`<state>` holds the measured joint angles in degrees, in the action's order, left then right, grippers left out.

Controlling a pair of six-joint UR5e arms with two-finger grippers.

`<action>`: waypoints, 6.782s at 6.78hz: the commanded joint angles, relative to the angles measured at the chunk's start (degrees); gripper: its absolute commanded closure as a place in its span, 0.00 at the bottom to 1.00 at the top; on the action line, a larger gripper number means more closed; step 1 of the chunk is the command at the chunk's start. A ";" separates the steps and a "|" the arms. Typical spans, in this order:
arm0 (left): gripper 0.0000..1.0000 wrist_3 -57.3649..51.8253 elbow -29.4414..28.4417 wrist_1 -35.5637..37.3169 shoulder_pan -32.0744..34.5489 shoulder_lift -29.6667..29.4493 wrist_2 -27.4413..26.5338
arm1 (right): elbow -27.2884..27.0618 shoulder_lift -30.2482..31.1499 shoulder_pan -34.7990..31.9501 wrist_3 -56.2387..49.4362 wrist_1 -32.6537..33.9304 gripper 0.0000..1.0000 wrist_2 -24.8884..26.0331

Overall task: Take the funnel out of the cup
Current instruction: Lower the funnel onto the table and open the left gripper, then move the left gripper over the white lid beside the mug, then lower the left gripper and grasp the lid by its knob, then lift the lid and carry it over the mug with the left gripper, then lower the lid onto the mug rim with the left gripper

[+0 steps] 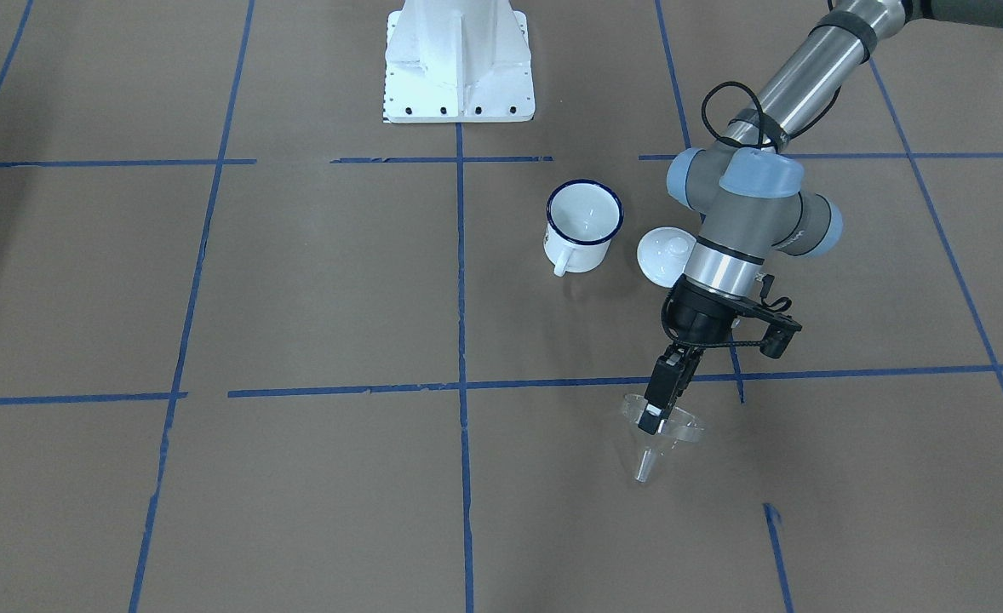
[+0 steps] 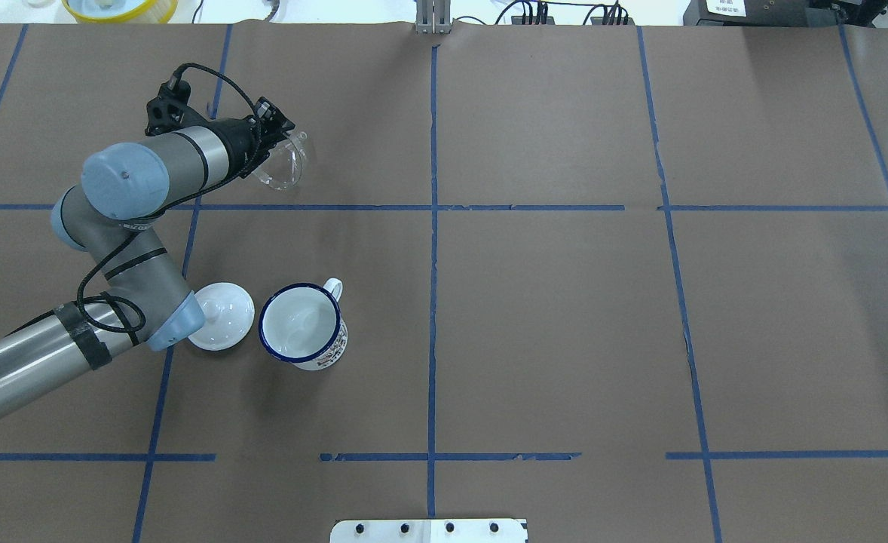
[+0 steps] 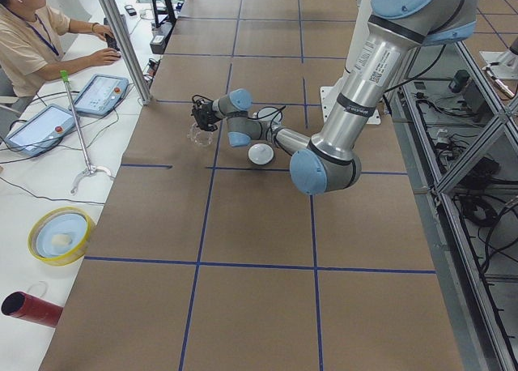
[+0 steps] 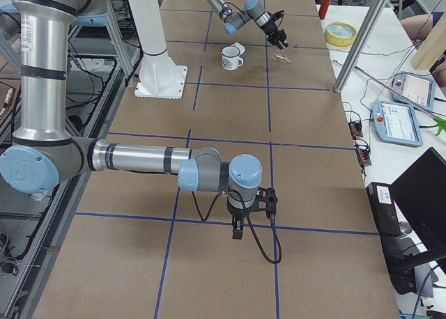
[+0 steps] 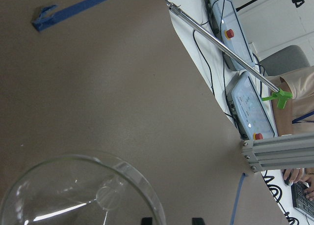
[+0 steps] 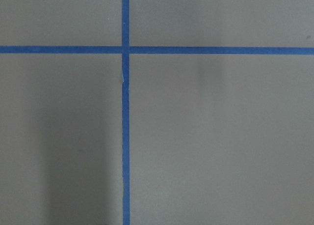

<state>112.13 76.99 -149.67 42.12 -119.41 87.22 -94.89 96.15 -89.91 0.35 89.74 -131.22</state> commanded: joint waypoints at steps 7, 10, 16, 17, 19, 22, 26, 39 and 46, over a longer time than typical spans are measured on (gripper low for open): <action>0.08 -19.23 28.33 45.26 0.08 15.26 22.36 | -0.03 0.00 0.00 0.00 0.00 0.00 0.00; 0.09 -19.05 26.72 45.68 -4.30 14.21 27.30 | -0.03 0.00 0.00 0.00 0.00 0.00 0.00; 0.31 -18.61 28.30 48.06 -6.97 14.65 27.13 | -0.03 0.00 0.00 0.00 0.00 0.00 0.00; 0.31 -18.70 28.48 48.15 -6.96 14.65 27.12 | -0.03 0.00 0.00 0.00 0.00 0.00 0.00; 0.31 -18.96 28.39 48.15 -6.88 14.82 26.77 | -0.03 0.00 0.00 0.00 0.00 0.00 0.00; 0.37 -19.14 28.48 48.15 -6.44 15.09 26.51 | -0.03 0.00 0.00 0.00 0.00 0.00 0.00; 1.00 -19.14 28.92 48.24 -6.09 15.09 26.42 | -0.03 0.00 0.00 0.00 0.00 0.00 0.00; 1.00 -12.81 36.74 74.34 -9.33 -1.70 26.42 | -0.03 0.00 0.00 0.00 0.00 0.00 0.00; 0.57 -12.99 36.13 74.17 -10.22 -1.79 26.33 | -0.03 0.00 0.00 0.00 0.00 0.00 0.00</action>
<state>99.21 113.45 -75.49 31.92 -121.21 113.55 -94.92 96.15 -89.91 0.35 89.74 -131.22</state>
